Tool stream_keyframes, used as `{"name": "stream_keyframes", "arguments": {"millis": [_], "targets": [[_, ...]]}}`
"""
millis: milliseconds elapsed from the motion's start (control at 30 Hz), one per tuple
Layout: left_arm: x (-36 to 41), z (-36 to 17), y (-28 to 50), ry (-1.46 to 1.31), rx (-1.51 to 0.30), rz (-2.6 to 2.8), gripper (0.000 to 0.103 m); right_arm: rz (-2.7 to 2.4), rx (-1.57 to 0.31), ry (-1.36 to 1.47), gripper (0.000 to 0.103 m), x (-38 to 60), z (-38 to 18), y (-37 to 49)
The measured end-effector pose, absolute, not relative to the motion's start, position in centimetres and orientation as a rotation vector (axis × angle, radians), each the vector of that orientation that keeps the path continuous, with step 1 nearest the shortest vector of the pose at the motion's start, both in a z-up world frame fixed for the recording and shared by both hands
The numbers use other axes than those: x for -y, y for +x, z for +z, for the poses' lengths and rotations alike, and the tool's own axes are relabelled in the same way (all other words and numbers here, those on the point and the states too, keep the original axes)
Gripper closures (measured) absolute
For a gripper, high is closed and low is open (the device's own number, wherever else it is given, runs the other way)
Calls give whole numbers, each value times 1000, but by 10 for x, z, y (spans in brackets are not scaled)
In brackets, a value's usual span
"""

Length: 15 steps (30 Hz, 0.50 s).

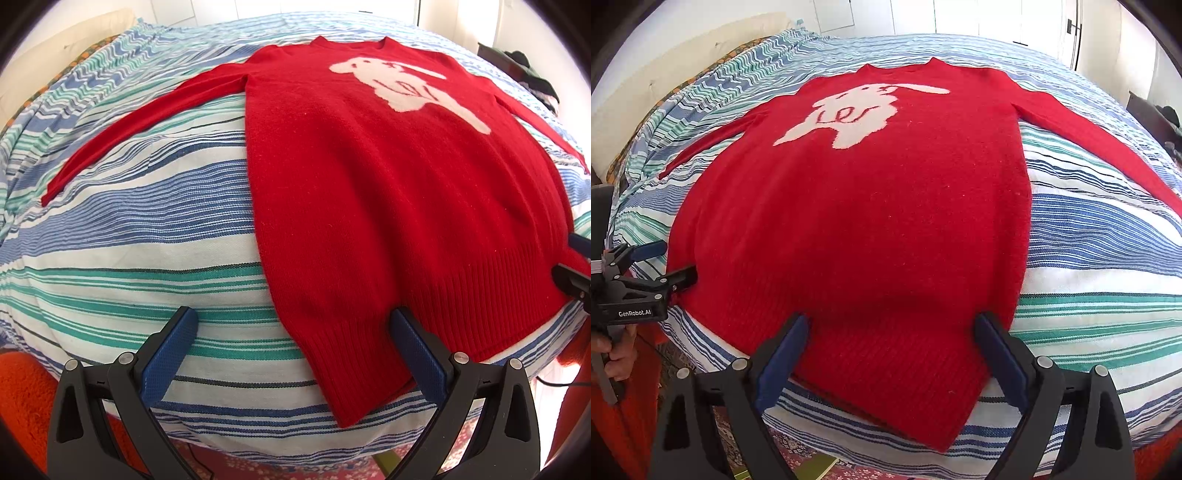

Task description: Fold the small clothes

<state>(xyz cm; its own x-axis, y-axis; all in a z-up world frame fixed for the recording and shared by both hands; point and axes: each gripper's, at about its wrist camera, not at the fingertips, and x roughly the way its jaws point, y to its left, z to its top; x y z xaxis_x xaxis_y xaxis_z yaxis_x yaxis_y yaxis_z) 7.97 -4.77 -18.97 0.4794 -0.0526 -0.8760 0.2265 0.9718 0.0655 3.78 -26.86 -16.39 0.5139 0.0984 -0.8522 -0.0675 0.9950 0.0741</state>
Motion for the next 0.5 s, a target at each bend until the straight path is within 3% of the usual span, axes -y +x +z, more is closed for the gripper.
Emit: {"name": "stream_keyframes", "arguments": {"millis": [500], "targets": [[48,-190,79,181,-1059,-171,0,101,-1027,26,10,267,-164,39]]}}
